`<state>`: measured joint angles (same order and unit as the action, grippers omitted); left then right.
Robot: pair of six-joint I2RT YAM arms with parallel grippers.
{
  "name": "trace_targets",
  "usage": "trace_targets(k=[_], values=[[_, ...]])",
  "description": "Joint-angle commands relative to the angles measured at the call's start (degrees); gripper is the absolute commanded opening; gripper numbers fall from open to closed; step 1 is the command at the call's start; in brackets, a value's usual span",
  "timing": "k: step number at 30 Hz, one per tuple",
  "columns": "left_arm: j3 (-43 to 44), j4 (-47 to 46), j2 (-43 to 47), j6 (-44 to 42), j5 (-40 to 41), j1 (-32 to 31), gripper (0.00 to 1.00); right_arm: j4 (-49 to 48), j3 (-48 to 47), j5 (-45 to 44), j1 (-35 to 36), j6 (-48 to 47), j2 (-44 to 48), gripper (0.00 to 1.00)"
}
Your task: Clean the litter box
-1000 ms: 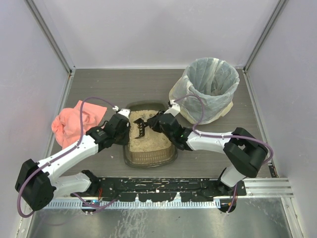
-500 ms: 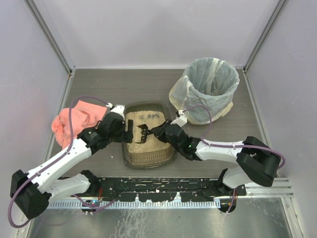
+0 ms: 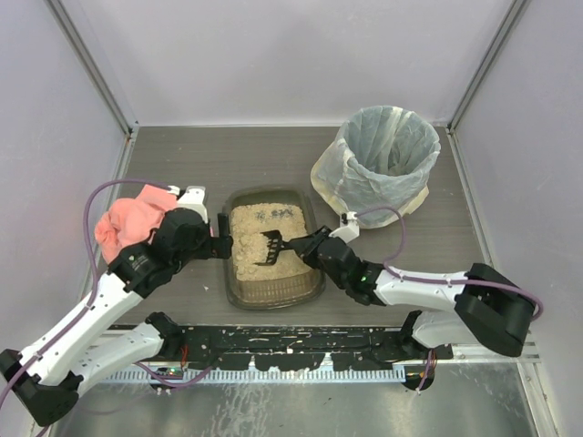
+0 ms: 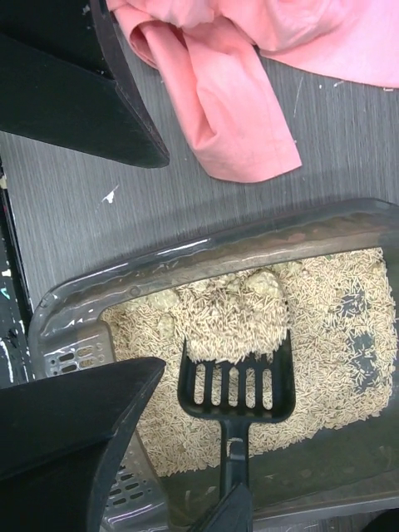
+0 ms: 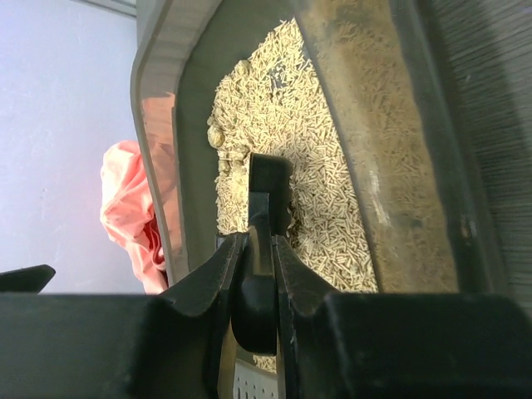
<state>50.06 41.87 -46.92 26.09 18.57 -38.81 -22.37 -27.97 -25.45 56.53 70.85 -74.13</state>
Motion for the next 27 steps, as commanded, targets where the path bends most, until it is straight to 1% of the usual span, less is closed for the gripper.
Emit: trace_targets(k=[1, 10, 16, 20, 24, 26, 27], values=[[3.17, 1.6, 2.05, -1.65, 2.37, 0.34, 0.98, -6.66, 2.86, -3.74, 0.29, 3.53, 6.12, 0.01], [3.43, 2.04, 2.76, -2.0, 4.81, 0.31, 0.98, -9.87, 8.74, -3.24, -0.87, 5.03, 14.35, 0.01], [2.97, 1.5, 4.49, -1.92, 4.97, 0.4, 0.98, -14.84, 13.53, -1.73, -2.42, 7.59, 18.22, 0.01], [2.87, 1.38, 4.3, -1.79, 4.64, 0.35, 0.98, -18.02, 15.3, -1.28, -2.75, 7.75, 18.84, 0.01], [3.04, 2.08, 4.11, -1.66, 4.82, 0.31, 0.98, -21.48, 20.31, -2.91, -4.48, 9.17, 22.43, 0.01], [2.87, 2.25, 4.35, -1.34, 4.77, 0.36, 0.98, -22.26, 19.27, -1.47, -4.5, 8.27, 21.77, 0.01], [2.66, 2.03, 4.45, -1.13, 4.69, 0.4, 0.98, -22.51, 18.22, 0.83, -4.55, 7.27, 20.87, 0.01]])
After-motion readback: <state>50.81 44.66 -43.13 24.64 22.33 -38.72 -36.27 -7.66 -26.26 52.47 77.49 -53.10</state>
